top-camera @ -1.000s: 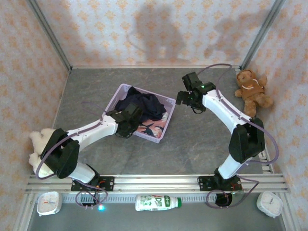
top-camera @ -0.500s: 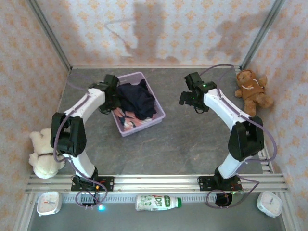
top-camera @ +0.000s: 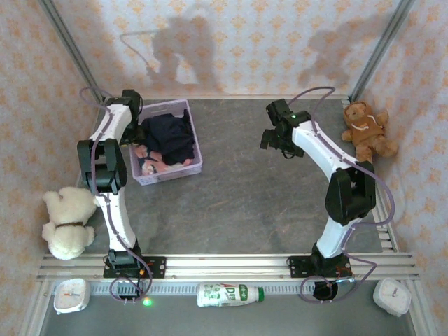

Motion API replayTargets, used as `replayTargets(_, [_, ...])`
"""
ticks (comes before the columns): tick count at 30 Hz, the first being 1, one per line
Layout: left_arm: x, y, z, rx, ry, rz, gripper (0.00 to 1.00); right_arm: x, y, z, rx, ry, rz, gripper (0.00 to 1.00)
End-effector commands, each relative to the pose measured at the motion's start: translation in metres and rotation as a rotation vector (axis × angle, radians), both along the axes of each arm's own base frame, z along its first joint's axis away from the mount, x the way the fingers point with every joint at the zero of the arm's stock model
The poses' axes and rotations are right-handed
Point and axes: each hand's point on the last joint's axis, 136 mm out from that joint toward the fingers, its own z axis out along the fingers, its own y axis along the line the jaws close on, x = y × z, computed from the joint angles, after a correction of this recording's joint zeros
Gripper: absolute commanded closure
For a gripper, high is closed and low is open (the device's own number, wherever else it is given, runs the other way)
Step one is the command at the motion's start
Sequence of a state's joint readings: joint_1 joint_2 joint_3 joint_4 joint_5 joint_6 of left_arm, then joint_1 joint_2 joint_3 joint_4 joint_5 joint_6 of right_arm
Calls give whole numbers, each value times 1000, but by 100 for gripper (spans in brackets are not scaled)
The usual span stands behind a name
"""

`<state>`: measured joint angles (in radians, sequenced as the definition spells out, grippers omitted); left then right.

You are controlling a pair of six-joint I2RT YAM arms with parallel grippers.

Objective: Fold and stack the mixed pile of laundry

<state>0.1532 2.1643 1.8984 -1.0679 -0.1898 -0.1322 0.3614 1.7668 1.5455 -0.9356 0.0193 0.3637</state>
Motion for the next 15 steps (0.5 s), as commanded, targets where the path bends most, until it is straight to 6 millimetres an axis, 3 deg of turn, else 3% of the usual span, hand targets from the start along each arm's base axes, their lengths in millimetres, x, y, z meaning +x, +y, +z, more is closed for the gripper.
replayTargets(1, [-18,49,49,211,50,73,68,2,-10,3,-55,16,-5,1])
replayTargets(3, [-16,40,63,181,20,80,63,3,-8,3,-44,15,-5,1])
replayTargets(6, [-12,5,85,98,-91,62,55,4,-5,2,-25,15,-10,1])
replayTargets(10, [-8,-71,107,-105,-285,33,36,2,1,-2,11,29,-10,1])
replayTargets(13, [-7,-118,98,-283,-382,82,29,0,4,-4,34,34,-15,1])
replayTargets(15, [-9,-134,83,-335,-397,120,28,-2,5,-4,51,34,-17,1])
